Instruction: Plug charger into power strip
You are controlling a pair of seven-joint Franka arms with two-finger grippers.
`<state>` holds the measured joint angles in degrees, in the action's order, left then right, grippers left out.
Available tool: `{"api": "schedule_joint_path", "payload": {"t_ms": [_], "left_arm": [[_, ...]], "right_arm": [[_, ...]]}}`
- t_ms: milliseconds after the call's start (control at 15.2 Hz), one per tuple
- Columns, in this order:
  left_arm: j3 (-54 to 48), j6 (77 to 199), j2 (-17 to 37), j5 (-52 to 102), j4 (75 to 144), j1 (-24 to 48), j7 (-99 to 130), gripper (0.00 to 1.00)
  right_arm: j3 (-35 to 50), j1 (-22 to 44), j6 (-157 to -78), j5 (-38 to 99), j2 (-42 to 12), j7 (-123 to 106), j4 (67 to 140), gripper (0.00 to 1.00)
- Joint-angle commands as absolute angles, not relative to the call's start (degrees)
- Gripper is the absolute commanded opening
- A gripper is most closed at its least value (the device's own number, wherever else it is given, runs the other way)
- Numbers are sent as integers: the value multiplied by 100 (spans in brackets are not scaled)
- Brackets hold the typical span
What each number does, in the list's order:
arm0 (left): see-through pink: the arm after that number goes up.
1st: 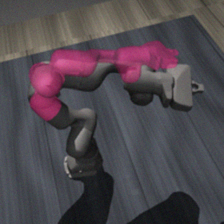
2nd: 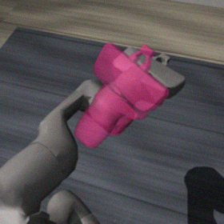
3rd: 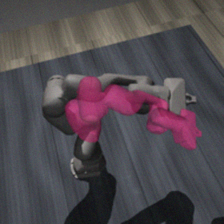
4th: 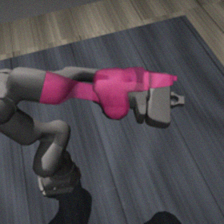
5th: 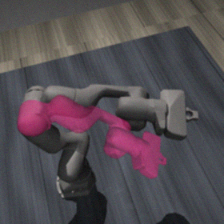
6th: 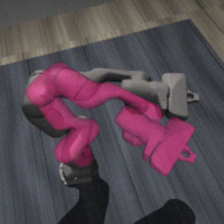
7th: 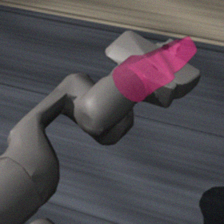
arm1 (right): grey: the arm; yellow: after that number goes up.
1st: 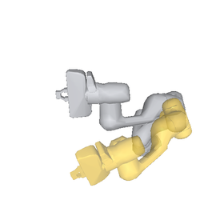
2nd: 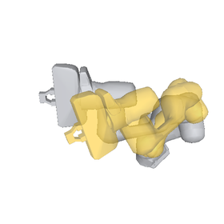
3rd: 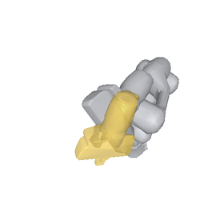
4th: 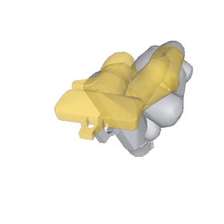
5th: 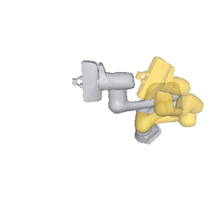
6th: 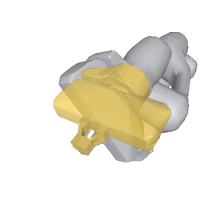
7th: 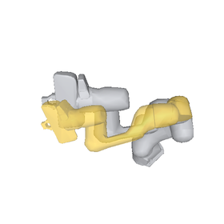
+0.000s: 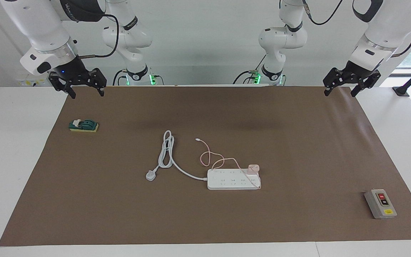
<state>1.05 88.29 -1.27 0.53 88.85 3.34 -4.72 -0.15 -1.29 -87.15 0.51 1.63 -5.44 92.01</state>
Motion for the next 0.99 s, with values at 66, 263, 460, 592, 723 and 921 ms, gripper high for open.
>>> {"api": "schedule_joint_path", "payload": {"t_ms": [66, 263, 460, 592, 723, 921], "left_arm": [[26, 8947, -316, -26, 9130, 246, -554, 100], [-18, 9044, -369, -26, 9228, 246, -527, 100], [-17, 9035, -282, -79, 9237, 246, -519, 100], [-18, 9157, -325, -79, 9473, 246, -510, 100], [-122, 9176, -343, -79, 9545, 264, -388, 100], [-193, 9193, -352, -79, 9545, 264, -79, 100]], "right_arm": [[44, -193, -8657, -44, 299, -642, 9343, 100], [44, -202, -8657, -44, 299, -642, 9343, 100], [44, -193, -8657, -44, 308, -642, 9343, 100], [44, -193, -8657, -44, 299, -642, 9343, 100], [44, -193, -8657, -44, 299, -642, 9343, 100], [44, -193, -8657, -44, 299, -642, 9343, 100]]}}
